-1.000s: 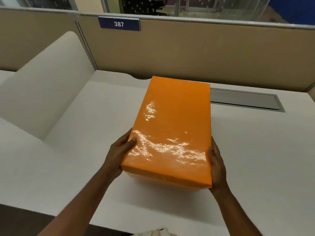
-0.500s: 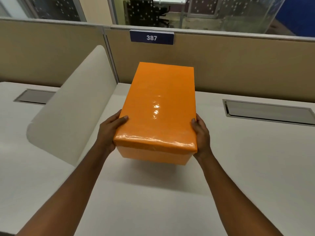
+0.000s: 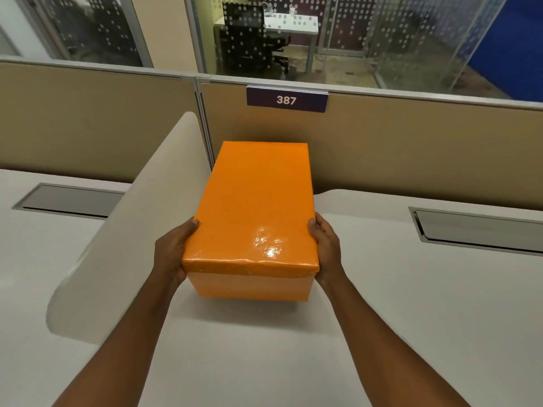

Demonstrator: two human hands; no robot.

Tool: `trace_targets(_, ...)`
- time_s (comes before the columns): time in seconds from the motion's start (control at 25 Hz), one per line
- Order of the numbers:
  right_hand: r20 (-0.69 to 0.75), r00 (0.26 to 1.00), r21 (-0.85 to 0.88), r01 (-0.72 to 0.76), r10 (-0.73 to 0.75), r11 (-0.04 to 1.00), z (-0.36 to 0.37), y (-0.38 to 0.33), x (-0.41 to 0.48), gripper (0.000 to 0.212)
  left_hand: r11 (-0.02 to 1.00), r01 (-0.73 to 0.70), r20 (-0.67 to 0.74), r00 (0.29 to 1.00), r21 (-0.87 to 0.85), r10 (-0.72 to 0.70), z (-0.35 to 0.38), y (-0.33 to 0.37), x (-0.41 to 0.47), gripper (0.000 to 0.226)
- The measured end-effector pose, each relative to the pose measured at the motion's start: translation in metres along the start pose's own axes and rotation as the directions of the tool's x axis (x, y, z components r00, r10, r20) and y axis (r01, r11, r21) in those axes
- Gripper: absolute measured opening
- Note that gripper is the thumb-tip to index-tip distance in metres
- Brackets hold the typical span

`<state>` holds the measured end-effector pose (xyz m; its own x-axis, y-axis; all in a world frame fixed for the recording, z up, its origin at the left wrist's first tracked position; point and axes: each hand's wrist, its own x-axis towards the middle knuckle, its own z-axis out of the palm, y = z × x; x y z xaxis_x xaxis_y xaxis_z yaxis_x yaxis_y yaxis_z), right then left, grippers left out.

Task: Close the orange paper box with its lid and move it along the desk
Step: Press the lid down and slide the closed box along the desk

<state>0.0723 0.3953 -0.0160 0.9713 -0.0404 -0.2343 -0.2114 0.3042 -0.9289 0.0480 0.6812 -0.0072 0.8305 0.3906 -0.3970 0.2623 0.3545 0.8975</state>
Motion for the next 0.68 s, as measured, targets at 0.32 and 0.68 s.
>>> trace_targets(0.32, -0.011, 0.999, 0.054, -0.038, 0.038, 0.998, 0.02, 0.024, 0.027, 0.049, 0.933, -0.219, 0.005, 0.974, 0.287, 0.227, -0.008, 0.009, 0.038, 0.037)
trace_targets(0.68, -0.005, 0.997, -0.034, -0.077, 0.077, 0.996, 0.047, 0.037, 0.039, 0.049, 0.535, -0.35, -0.066, 0.789, 0.769, 0.611, -0.016, 0.008, 0.033, 0.039)
